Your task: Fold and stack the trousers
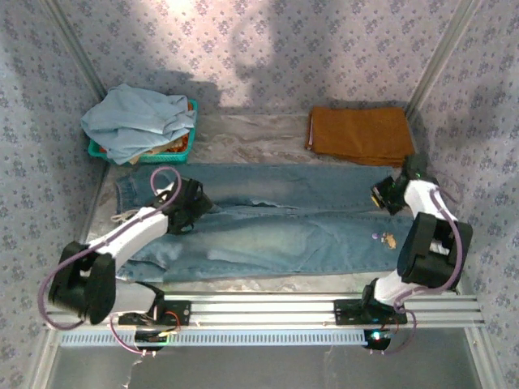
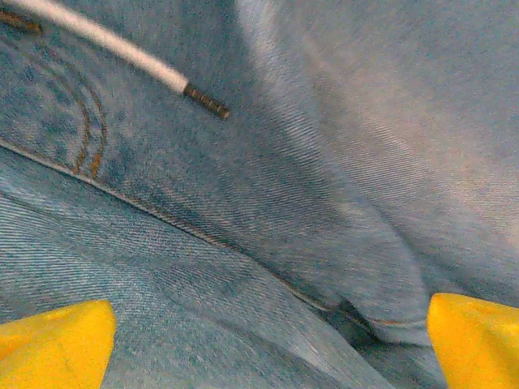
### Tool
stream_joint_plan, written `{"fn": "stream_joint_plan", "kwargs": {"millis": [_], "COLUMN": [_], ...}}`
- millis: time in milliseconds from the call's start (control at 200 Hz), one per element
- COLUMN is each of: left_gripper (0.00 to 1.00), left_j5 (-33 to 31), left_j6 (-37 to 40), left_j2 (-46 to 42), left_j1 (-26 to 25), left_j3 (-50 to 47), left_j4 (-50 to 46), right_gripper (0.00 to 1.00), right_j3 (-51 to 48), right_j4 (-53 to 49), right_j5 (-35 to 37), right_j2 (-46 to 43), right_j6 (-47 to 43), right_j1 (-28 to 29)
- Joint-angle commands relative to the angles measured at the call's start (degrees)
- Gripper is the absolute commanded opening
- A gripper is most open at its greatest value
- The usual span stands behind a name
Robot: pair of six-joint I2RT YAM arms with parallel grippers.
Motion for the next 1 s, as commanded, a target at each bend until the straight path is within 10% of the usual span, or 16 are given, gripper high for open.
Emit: {"fn": "stream_joint_plan", "kwargs": {"millis": [0,560,994], "left_gripper": [1.0,0.97,0.99], "left_j5": [-2.52,0.61,-7.22], "left_j6": [3.86,4.07,-0.97], "left_j2": [-3.99,-27.83,-28.69], "left_j1": [2.36,27.11,28.82], "left_j3": [1.46,-8.14,-2.46], "left_j4": [-7.23,-26.62,-41.64], "right_gripper": [0.0,0.0,0.01], "right_j3": [5.69,4.42,5.5], "right_j4": [-0.66,1.59,0.59], "right_j5": [0.51,1.23,-1.17], "right_j2": [10.7,14.69,2.52], "right_j6": [2.57,5.74,3.98], "right_j1": [2.79,-4.79,5.96]}}
